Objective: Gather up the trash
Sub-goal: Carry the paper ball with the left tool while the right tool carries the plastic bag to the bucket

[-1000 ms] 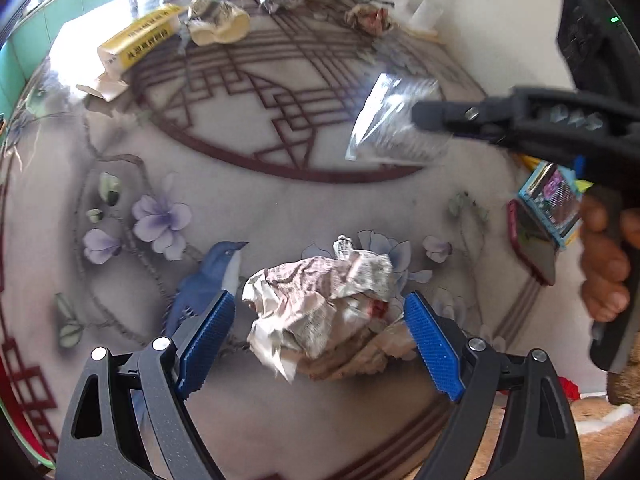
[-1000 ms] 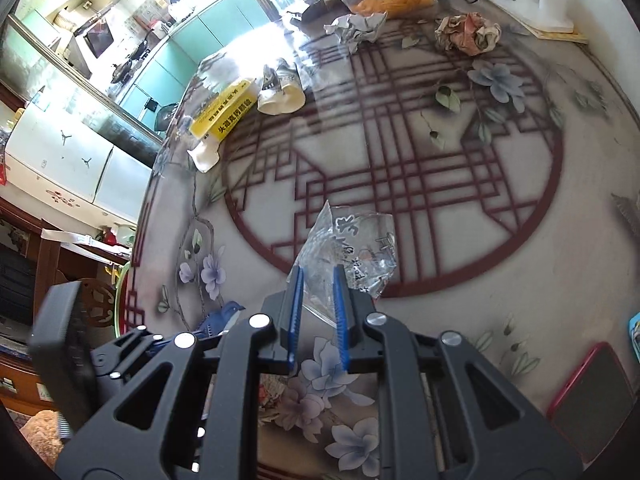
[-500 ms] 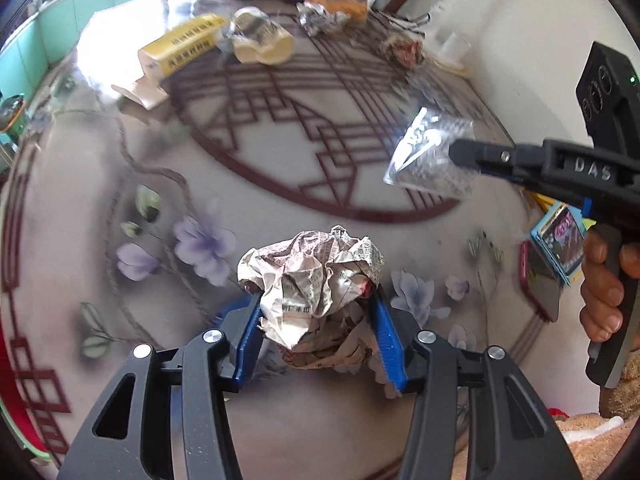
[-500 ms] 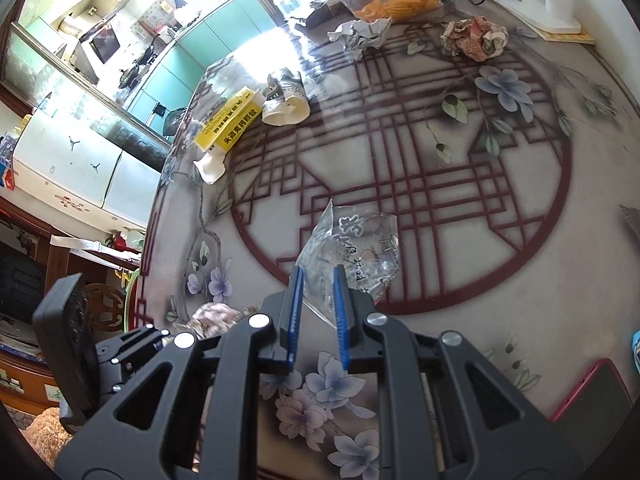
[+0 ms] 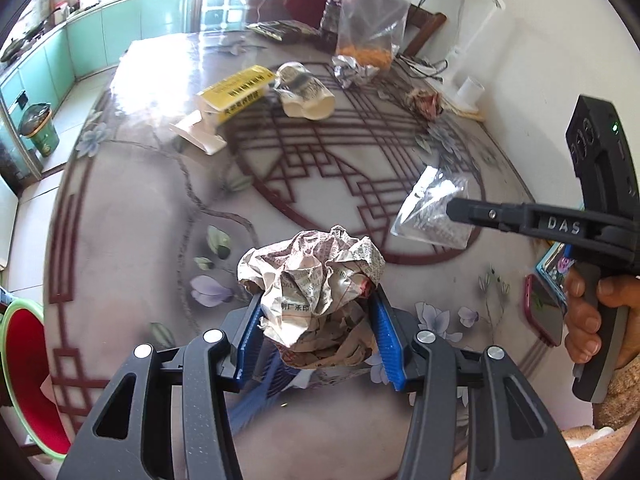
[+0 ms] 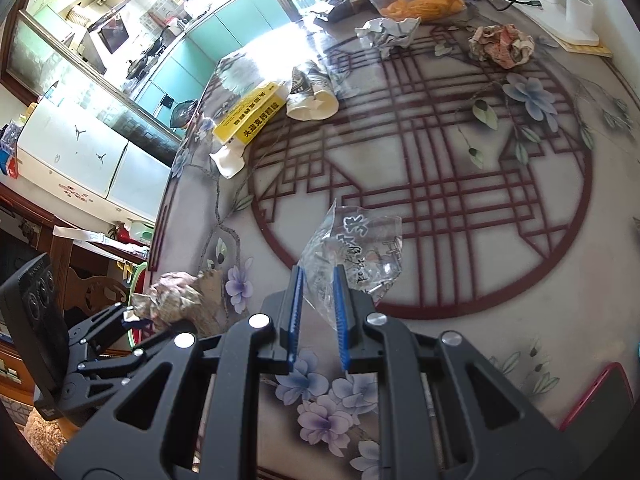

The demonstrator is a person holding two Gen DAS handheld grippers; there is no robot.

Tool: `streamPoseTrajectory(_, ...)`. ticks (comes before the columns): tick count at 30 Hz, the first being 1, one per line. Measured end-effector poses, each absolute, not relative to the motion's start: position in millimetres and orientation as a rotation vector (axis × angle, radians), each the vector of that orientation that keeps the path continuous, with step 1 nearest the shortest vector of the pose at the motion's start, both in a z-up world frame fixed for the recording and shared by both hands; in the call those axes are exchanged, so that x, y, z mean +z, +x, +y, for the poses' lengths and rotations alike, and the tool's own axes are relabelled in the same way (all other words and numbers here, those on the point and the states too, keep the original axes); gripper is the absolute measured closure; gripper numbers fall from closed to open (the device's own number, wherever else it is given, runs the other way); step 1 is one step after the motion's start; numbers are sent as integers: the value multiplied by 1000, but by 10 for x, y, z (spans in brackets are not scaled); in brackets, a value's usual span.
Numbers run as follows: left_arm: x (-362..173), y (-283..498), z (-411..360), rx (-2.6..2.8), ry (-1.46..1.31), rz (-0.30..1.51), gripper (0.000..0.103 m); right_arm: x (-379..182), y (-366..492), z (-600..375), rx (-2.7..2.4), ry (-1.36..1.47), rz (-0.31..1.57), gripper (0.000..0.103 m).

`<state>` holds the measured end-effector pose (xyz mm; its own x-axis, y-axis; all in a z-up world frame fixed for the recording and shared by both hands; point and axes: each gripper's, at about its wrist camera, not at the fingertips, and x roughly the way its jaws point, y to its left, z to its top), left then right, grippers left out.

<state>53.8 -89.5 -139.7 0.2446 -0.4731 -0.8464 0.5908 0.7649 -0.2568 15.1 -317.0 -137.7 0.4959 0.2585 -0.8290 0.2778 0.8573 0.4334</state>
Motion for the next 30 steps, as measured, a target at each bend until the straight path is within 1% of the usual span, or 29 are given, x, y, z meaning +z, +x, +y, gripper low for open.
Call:
streamPoseTrajectory(8,-1314,600,-678,-702,111,1071,56,-1352,206,-2971,-2,548,1077,88)
streamPoseTrajectory(14,-1401,650,-459,-676,89,1098,55,-1329,260,-2765,6,530,1086,88)
streamPoseTrajectory(30,-1435,772,307,-643,47,1097,55,-1352,475,-2034,37,484,1124,88)
